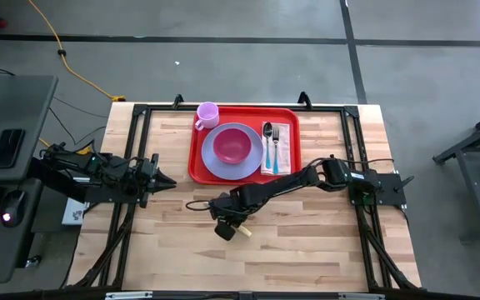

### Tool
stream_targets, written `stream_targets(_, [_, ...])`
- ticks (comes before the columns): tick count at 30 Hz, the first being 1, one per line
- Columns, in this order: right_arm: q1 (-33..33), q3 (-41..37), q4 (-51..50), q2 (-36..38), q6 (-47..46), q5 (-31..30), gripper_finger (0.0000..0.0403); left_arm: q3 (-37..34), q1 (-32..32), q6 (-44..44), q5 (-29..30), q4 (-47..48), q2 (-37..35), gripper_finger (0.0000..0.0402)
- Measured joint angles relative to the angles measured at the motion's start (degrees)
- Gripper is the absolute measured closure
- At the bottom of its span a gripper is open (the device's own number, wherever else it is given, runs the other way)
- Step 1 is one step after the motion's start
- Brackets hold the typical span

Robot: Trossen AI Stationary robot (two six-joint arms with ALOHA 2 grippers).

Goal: Set up tray
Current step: Put the yellow knife to the right of the blue fork on the light pink napkin

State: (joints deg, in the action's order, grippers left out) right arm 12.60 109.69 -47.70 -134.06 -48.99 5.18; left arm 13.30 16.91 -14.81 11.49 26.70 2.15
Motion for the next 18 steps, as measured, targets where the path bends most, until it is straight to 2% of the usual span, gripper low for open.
stream_targets(8, [-0.41,0.04,-1.33,0.07,-1.10,-0.18,0.0391,0.00,0.00,-0.02,0.02,0.00,0.00,0.0316])
stream_targets(18, [-0.59,0.07,-0.70,0.09,-2.05,2.53,0.0357,-0.02,0.02,-0.02,-0.04,0.00,0.00,0.0316])
